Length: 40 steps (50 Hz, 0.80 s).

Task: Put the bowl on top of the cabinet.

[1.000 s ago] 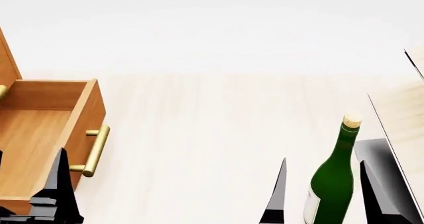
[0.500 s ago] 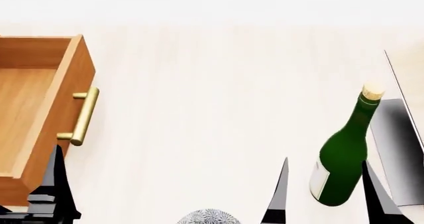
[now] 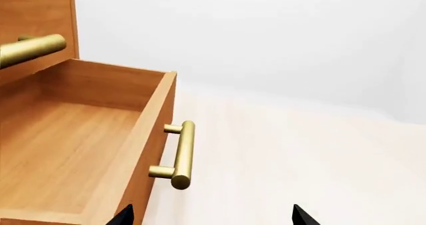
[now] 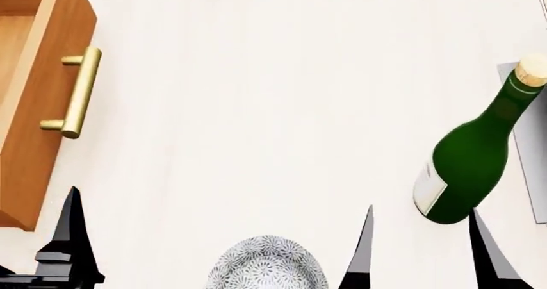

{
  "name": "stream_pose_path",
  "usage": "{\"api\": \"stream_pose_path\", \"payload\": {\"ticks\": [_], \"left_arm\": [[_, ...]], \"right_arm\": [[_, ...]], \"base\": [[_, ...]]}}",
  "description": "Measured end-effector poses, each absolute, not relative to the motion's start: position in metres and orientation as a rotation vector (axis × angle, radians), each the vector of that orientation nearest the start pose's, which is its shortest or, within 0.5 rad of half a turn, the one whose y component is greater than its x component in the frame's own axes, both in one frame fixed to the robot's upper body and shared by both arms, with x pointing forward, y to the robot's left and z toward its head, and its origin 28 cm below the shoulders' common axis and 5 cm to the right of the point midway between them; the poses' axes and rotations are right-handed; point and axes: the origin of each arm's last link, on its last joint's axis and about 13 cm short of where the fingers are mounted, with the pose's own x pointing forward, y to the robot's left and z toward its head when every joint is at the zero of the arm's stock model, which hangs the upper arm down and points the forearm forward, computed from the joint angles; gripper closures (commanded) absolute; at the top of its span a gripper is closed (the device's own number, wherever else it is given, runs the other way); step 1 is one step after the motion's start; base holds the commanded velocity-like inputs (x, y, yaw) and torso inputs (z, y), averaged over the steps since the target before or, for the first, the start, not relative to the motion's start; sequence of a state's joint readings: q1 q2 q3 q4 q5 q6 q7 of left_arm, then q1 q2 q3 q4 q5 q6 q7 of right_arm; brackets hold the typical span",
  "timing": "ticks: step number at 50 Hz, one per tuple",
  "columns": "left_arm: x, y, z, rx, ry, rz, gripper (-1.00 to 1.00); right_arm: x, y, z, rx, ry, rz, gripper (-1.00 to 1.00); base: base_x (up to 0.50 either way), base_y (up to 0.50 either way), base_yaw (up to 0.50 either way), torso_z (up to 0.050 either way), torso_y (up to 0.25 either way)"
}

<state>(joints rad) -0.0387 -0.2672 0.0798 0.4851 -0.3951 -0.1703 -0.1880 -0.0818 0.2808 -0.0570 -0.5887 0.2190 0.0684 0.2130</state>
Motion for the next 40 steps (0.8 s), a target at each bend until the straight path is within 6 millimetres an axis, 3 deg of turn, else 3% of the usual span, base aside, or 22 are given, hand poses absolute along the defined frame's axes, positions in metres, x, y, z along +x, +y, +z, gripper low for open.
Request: {"api": "stream_pose_path", "payload": {"ticks": [12, 27, 40], "left_arm": [[0.214, 0.224, 0.126, -0.127, -0.276, -0.083, -1.00], [0.235, 0.219, 0.175, 0.028, -0.255, -0.348, -1.00], [0.252, 0.211, 0.194, 0.252, -0.167, -0.578, -1.00]], "right_arm": [[0.182, -0.123, 0.117, 0.000, -0.408, -0.023, -1.00], [0.180, -0.125, 0.116, -0.001, -0.406, -0.032, -1.00], [0.179, -0.126, 0.115, -0.007, -0.400, -0.029, -1.00]], "base": [[0.00, 0.00, 0.00, 0.000, -0.031], [0.00, 0.00, 0.00, 0.000, 0.000], [0.00, 0.00, 0.00, 0.000, 0.000]]}}
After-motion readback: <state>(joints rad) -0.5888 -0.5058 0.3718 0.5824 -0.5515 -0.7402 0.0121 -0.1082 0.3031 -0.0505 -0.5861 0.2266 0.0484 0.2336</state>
